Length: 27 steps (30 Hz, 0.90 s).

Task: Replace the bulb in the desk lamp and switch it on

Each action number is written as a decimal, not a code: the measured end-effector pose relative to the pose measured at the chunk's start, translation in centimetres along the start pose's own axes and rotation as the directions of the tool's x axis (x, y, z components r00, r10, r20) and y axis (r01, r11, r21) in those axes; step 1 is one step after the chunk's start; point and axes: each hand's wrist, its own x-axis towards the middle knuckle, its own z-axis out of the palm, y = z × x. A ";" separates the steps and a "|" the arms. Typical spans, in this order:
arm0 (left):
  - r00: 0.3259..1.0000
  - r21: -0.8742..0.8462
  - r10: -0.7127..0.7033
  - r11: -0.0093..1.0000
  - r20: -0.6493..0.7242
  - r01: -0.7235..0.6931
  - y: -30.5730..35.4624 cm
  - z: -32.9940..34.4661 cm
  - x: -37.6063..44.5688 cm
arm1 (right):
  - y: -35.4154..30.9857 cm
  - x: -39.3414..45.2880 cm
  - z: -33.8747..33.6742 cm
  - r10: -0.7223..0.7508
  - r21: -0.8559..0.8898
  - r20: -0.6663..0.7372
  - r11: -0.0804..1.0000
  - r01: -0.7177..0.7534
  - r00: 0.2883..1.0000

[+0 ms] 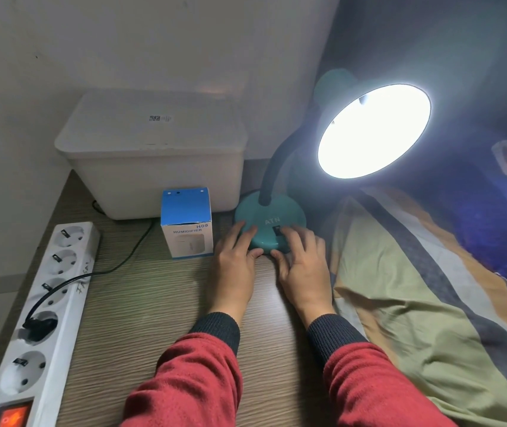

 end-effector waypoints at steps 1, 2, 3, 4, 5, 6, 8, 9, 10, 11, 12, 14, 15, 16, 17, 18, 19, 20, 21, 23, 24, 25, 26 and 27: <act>1.000 -0.002 -0.003 1.000 0.002 0.003 0.0 0.0 0.0 | 0.0 0.0 -0.1 -0.001 -0.015 0.008 1.000 0.001 1.000; 1.000 -0.004 -0.005 1.000 0.003 0.005 0.1 -0.1 0.0 | -0.1 0.0 -0.1 0.000 -0.028 0.016 1.000 0.000 1.000; 1.000 -0.005 -0.008 1.000 0.002 0.008 0.1 -0.1 0.0 | -0.2 0.0 -0.2 0.003 -0.040 0.026 0.999 -0.002 1.000; 1.000 -0.004 -0.011 1.000 0.002 0.011 0.1 -0.1 0.0 | -0.2 0.1 -0.2 0.006 -0.054 0.035 0.999 -0.005 0.999; 1.000 -0.002 -0.014 1.000 0.004 0.014 0.2 -0.1 0.0 | -0.3 0.1 -0.3 0.009 -0.067 0.048 0.998 -0.006 0.999; 1.000 0.003 -0.014 1.000 0.004 0.014 0.2 -0.2 0.0 | -0.3 0.2 -0.3 0.010 -0.080 0.057 0.997 -0.005 0.998; 1.000 0.005 -0.009 1.000 0.010 0.009 0.3 -0.5 -0.1 | -0.3 0.2 -0.5 0.005 -0.100 0.071 0.995 0.002 0.997; 1.000 0.007 -0.017 1.000 0.025 0.017 0.5 -0.7 -0.1 | -0.4 0.2 -0.5 0.006 -0.108 0.080 0.994 0.003 0.997; 0.998 0.012 -0.033 0.999 0.051 0.032 0.6 -0.9 -0.2 | -0.3 0.2 -0.5 0.008 -0.112 0.089 0.994 0.002 0.996; 0.997 0.015 -0.044 0.999 0.067 0.044 0.6 -1.0 -0.3 | -0.3 0.2 -0.5 0.013 -0.116 0.095 0.993 -0.002 0.995; 0.996 0.016 -0.049 0.999 0.069 0.048 0.6 -1.1 -0.3 | -0.3 0.3 -0.5 0.013 -0.120 0.090 0.993 -0.002 0.996; 0.996 0.009 -0.047 0.999 0.070 0.046 0.7 -1.1 -0.4 | -0.3 0.3 -0.4 -0.002 -0.135 0.075 0.991 0.012 0.997; 0.996 0.008 -0.048 0.999 0.070 0.047 0.7 -1.1 -0.4 | -0.3 0.2 -0.4 -0.008 -0.146 0.071 0.989 0.019 0.997; 0.997 0.010 -0.046 0.999 0.062 0.046 0.7 -1.1 -0.4 | -0.3 0.2 -0.5 -0.016 -0.155 0.075 0.988 0.027 0.997; 0.997 0.012 -0.048 0.999 0.058 0.048 0.7 -1.1 -0.4 | -0.4 0.2 -0.6 -0.013 -0.159 0.091 0.987 0.028 0.996; 0.998 0.011 -0.045 0.999 0.053 0.045 0.7 -1.0 -0.4 | -0.4 0.2 -0.6 -0.016 -0.158 0.095 0.987 0.031 0.995; 0.997 0.017 -0.043 0.999 0.062 0.042 0.7 -1.1 -0.4 | -0.5 0.2 -0.7 -0.012 -0.156 0.097 0.987 0.027 0.995; 0.997 0.023 -0.035 0.999 0.068 0.034 0.7 -1.1 -0.4 | -0.5 0.1 -0.6 -0.013 -0.154 0.099 0.988 0.028 0.995; 0.997 0.021 -0.035 0.999 0.074 0.033 0.8 -1.2 -0.5 | -0.6 0.1 -0.7 -0.010 -0.155 0.106 0.988 0.027 0.994; 0.993 -0.026 -0.084 0.996 0.087 0.087 0.9 -1.6 -0.5 | -0.8 0.0 -0.9 -0.012 -0.165 0.113 0.986 0.030 0.993; 0.990 -0.044 -0.107 0.993 0.092 0.111 1.0 -1.8 -0.6 | -0.8 -0.2 -0.9 -0.014 -0.163 0.117 0.986 0.033 0.993; 0.986 -0.050 -0.121 0.991 0.116 0.128 1.1 -2.0 -0.6 | -1.0 -0.3 -1.1 -0.007 -0.153 0.129 0.988 0.027 0.992; 0.982 -0.052 -0.128 0.989 0.142 0.136 1.1 -2.2 -0.5 | -1.0 -0.3 -1.1 0.001 -0.142 0.146 0.990 0.020 0.989; 0.974 -0.055 -0.135 0.988 0.183 0.147 1.2 -2.5 -0.4 | -1.2 -0.4 -1.1 0.018 -0.142 0.164 0.990 0.005 0.986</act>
